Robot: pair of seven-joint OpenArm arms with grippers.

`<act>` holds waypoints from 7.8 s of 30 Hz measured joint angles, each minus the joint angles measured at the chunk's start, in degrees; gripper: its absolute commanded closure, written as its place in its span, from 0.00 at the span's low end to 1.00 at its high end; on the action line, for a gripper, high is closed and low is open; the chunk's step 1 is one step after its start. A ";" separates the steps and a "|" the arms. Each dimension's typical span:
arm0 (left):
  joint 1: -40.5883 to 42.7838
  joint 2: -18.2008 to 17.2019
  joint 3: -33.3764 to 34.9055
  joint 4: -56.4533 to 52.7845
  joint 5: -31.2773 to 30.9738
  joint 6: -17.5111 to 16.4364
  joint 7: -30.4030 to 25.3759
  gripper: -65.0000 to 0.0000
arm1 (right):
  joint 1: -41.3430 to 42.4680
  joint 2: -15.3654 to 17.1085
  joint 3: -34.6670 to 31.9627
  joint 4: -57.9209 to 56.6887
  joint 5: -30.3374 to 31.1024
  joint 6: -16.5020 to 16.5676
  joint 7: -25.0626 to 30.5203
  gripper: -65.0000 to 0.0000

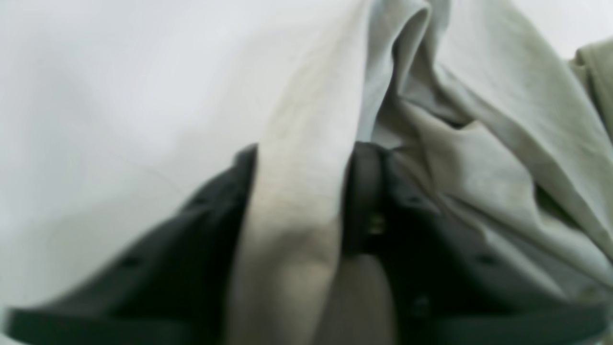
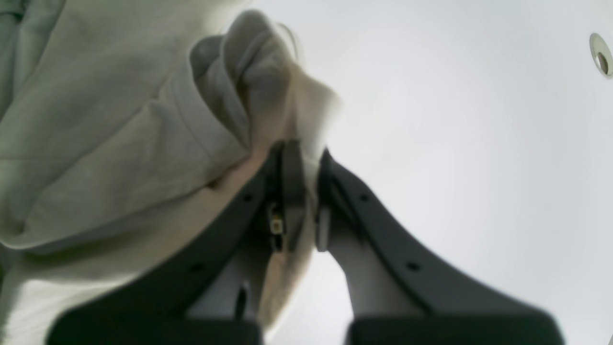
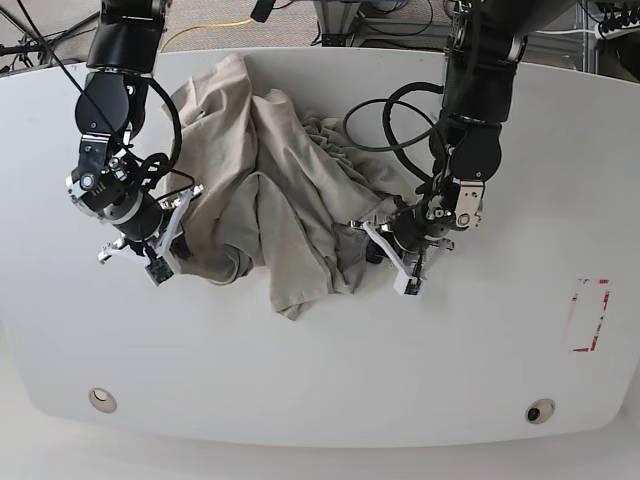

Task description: Fold the T-shirt properly

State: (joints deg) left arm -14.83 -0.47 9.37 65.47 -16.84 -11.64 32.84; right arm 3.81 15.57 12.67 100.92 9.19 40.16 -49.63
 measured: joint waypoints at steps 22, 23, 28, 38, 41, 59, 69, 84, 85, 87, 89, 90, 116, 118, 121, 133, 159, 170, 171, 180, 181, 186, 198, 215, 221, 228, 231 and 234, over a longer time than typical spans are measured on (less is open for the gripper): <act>8.33 -13.62 -0.52 27.78 -0.44 -5.84 1.81 1.00 | 11.87 0.70 4.81 -1.22 -0.79 0.13 -0.09 1.00; 8.41 -13.88 -1.55 28.96 -0.20 -6.51 2.19 1.00 | 13.20 0.98 4.59 -2.03 -0.33 0.22 -0.22 1.00; 7.08 -14.32 -11.02 34.36 -1.07 -9.99 2.75 1.00 | 21.31 2.40 4.57 -7.10 -0.11 0.39 -3.50 1.00; -4.94 -13.99 -21.51 42.32 -2.97 -14.03 15.72 1.00 | 36.83 5.60 -0.57 -13.22 2.14 1.46 -2.62 1.00; -8.98 -14.47 -21.75 42.58 -3.28 -14.12 17.40 1.00 | 41.18 6.43 -2.95 -13.51 1.79 1.36 -2.51 1.00; -10.84 -18.47 -18.18 46.42 -3.10 -14.32 18.60 1.00 | 42.82 10.75 -4.48 -7.48 3.54 1.25 -7.48 1.00; 5.99 -14.97 -17.79 47.30 -2.62 -14.19 19.19 1.00 | 21.70 7.45 5.20 1.05 2.67 1.18 -7.91 1.00; 25.75 -14.51 -17.66 48.22 -4.02 -17.27 17.86 1.00 | 2.23 2.36 16.68 1.01 3.10 1.66 -8.61 1.00; 26.82 -14.58 -17.66 48.22 -3.91 -17.55 17.44 1.00 | 1.25 2.03 17.09 1.11 3.28 1.68 -8.48 1.00; 29.03 -14.71 -17.66 48.22 -3.82 -18.01 17.33 1.00 | -0.92 1.40 18.10 2.08 3.26 1.68 -8.37 1.00; 31.34 -14.73 -17.66 48.19 -3.76 -18.25 17.31 1.00 | -3.34 0.31 19.50 3.52 3.28 1.68 -7.89 1.00; 32.20 -14.75 -17.66 48.19 -3.76 -18.38 17.49 1.00 | -4.35 -0.17 19.91 4.00 3.15 1.68 -8.26 1.00; 43.63 -20.68 -19.56 48.41 -2.82 -19.96 18.08 0.43 | -18.27 -7.19 20.94 9.44 1.36 0.79 -8.68 1.00; 44.11 -20.61 -23.08 48.48 -5.22 -24.57 18.16 0.43 | -19.17 -7.76 20.76 9.55 1.57 0.79 -8.50 1.00; 44.54 -20.70 -28.72 48.52 -10.03 -28.94 18.25 0.43 | -20.72 -7.78 20.76 9.55 1.62 0.81 -8.59 1.00; 43.71 -20.98 -34.23 48.52 -15.61 -28.92 18.80 0.43 | -26.58 -9.81 20.76 9.64 1.36 0.81 -3.74 0.98; 47.12 -33.55 -13.70 48.52 -30.25 -28.26 19.61 0.43 | -26.40 -11.80 22.25 9.66 -0.15 0.02 -4.15 0.81; 42.97 -41.79 -22.58 48.48 -45.81 -28.11 19.65 0.43 | -25.70 -11.82 22.23 9.64 -0.15 -0.07 -4.17 0.40; 42.32 -41.79 -25.14 48.33 -45.86 -28.06 19.23 0.43 | -25.59 -11.78 22.23 9.64 -0.15 -0.04 -4.17 0.39; 30.53 -36.37 -32.68 43.04 -38.60 -28.06 19.17 0.42 | -25.46 -11.91 22.23 9.64 -0.15 -0.07 -4.15 0.41; 29.16 -35.78 -32.68 42.05 -36.44 -28.37 19.39 0.42 | -25.38 -11.85 22.23 9.64 -0.20 -0.07 -4.20 0.41; 21.53 -29.18 -32.65 37.03 -25.94 -25.31 20.26 0.42 | -24.96 -11.87 22.21 9.64 -0.13 -0.07 -3.98 0.41; 4.70 -16.79 -34.49 14.73 -9.35 -20.96 19.85 0.42 | -24.81 -11.91 22.25 9.60 -0.17 -0.09 -4.17 0.41; -10.14 -11.04 -30.77 -16.39 0.59 -20.68 6.03 0.42 | -24.83 -11.80 22.27 9.60 -0.22 -0.07 -4.20 0.41; -12.44 -11.15 -28.44 -22.91 -0.35 -20.92 -0.44 0.42 | -24.79 -12.28 23.32 9.62 -0.07 -0.07 -4.15 0.41; -13.81 -11.30 -23.80 -26.25 -0.81 -20.92 -4.28 0.45 | -22.12 -14.75 33.70 12.26 7.43 -0.07 -8.41 0.41; -13.60 -10.19 -22.97 -26.43 -0.66 -20.76 -6.56 0.64 | -20.09 -13.25 38.05 12.07 13.09 -0.07 -13.07 0.41; -13.40 -8.98 -22.71 -26.38 -0.35 -20.74 -6.80 0.83 | -17.99 -11.82 41.90 10.23 17.46 -0.13 -18.45 0.41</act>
State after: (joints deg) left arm -28.23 -9.45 -13.34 39.09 -17.19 -32.38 26.04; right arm -14.17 3.75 54.57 111.15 26.65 40.03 -68.07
